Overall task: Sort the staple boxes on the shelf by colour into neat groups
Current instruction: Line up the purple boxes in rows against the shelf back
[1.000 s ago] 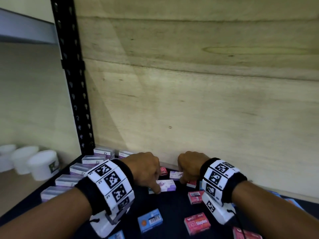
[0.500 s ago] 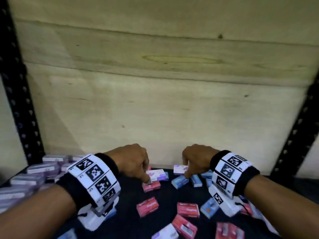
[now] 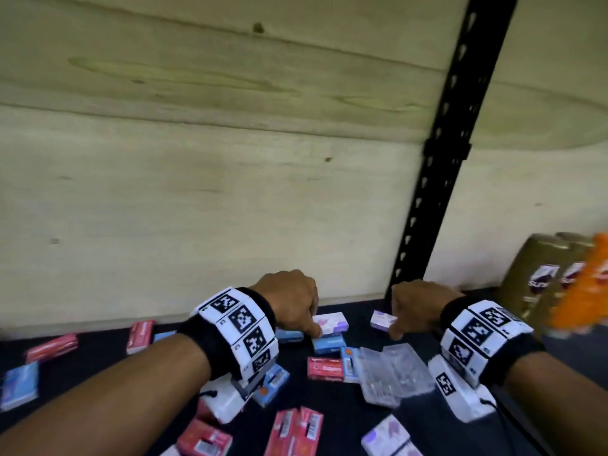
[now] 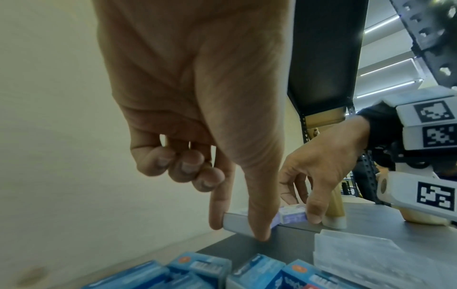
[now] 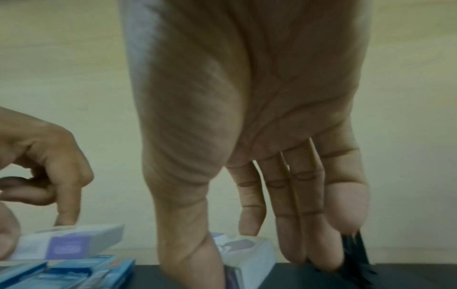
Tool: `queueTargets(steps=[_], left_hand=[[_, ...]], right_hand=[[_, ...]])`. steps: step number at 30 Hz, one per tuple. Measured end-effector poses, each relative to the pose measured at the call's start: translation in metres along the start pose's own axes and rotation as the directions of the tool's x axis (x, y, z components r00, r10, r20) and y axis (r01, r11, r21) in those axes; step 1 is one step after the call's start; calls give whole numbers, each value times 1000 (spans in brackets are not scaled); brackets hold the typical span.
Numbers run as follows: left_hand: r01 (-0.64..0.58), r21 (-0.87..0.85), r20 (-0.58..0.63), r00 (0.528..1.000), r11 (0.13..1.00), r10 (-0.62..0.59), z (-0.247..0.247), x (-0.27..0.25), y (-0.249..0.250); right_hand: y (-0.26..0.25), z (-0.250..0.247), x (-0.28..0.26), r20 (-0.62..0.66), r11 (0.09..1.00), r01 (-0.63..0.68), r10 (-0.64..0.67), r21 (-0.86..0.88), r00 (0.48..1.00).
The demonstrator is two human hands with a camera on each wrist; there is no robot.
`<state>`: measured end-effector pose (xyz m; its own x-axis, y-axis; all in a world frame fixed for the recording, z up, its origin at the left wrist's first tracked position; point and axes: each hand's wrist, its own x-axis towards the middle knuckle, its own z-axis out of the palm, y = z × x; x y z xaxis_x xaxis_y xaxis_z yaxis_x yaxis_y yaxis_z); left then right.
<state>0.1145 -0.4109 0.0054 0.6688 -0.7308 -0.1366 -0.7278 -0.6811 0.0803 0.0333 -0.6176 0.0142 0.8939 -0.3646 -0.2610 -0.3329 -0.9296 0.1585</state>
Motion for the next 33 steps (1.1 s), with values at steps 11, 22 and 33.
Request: queueTargets(steps=[11, 22, 33], left_hand=[[-7, 43, 15, 1000, 999, 6, 16, 71, 35], [-23, 78, 39, 999, 997, 20, 30, 89, 45], [-123, -47, 211, 969, 991, 130, 16, 44, 50]], right_hand=[[24, 18, 28, 95, 995, -66, 59, 74, 994], [24, 25, 42, 96, 995, -87, 82, 48, 992], [18, 11, 10, 122, 995, -45, 33, 94, 992]])
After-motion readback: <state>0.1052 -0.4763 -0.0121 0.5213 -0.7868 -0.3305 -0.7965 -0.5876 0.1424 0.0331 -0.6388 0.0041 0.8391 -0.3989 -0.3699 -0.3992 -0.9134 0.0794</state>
